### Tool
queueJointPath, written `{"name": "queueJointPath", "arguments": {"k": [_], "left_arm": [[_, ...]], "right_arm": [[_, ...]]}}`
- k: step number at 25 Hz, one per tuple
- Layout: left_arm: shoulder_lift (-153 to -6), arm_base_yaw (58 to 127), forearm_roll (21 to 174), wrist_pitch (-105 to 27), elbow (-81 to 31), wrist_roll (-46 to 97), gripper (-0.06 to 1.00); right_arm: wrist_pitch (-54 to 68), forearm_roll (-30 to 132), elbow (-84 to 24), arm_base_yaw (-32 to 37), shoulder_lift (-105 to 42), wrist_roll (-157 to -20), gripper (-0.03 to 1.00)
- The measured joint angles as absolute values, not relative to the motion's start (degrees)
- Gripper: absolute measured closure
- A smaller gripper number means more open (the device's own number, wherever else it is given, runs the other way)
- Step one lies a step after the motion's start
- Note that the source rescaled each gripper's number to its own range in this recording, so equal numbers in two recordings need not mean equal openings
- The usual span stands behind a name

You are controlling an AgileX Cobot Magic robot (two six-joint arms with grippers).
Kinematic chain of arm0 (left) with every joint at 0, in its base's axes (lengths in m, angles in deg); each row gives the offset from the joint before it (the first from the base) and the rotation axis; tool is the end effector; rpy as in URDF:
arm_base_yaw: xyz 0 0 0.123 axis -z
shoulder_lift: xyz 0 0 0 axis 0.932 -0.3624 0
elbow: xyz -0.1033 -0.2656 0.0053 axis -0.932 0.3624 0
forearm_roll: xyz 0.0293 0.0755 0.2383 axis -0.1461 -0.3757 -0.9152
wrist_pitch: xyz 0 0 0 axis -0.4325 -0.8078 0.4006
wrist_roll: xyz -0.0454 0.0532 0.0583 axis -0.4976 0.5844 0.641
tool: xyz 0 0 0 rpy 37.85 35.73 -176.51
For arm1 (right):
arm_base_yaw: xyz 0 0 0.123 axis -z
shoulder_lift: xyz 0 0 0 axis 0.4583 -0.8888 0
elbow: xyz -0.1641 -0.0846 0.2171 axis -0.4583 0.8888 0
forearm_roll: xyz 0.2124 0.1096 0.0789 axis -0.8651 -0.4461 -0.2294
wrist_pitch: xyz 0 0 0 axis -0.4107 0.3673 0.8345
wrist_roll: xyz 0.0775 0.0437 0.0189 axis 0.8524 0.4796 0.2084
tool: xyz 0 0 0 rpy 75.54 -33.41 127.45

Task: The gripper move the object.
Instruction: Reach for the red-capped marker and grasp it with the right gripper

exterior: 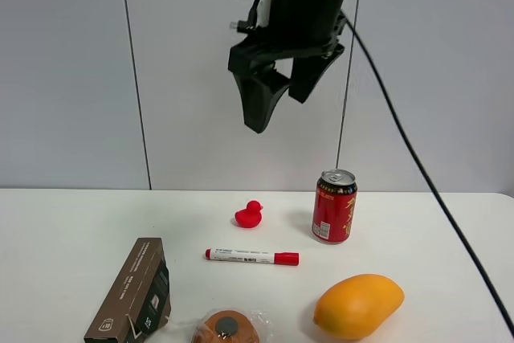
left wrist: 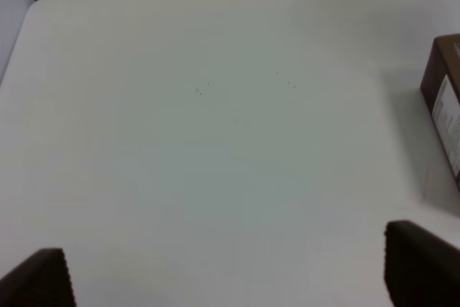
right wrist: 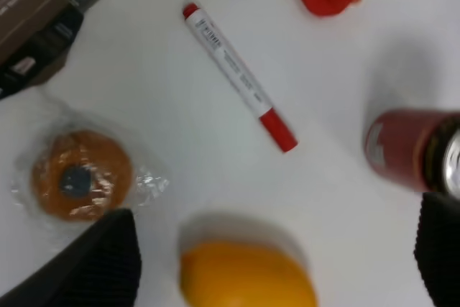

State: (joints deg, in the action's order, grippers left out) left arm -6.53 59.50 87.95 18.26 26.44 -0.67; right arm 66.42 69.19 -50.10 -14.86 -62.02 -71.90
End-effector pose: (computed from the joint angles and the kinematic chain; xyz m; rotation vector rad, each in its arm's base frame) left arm -0.0035 -0.0065 0.2741 -0.0132 2.0556 0.1007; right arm 0.2992 0.2506 0.3330 -1.1496 2.4579 -0.0638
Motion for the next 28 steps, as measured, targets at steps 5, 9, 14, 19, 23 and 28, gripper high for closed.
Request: {"name": "queueJointPath", "arguments": {"k": [5, 9, 14, 19, 23, 28], "left_arm": [[-6.5, 59.5, 87.9, 18.3, 26.4, -0.7, -0.06], [-6.5, 59.5, 87.9, 18.3, 26.4, -0.7, -0.06], [-6.5, 59.5, 87.9, 18.3, 26.4, -0.7, -0.06], [-6.5, 59.5, 87.9, 18.3, 26.4, -0.7, -0.06], [-6.5, 59.5, 87.9, 18.3, 26.4, -0.7, -0.06], [-6.5, 59.5, 87.9, 18.3, 26.4, -0.7, -0.06]], "right_arm": [[67.3, 69.7, -52.4, -14.9, -70.1, -83.1, 0.18], [67.3, 72.1, -52.4, -14.9, -74.9, -88.8, 0.2], [64.1, 72.8, -52.4, -14.9, -78.6, -92.4, 0.2], [61.5, 72.9, -52.5, -14.8, -80.3, -91.8, 0.2], [60.2, 72.7, -52.5, -14.1, -82.4, -90.8, 0.2], [56.2, 71.2, -52.5, -12.4, -85.2, -90.6, 0.2]]}}
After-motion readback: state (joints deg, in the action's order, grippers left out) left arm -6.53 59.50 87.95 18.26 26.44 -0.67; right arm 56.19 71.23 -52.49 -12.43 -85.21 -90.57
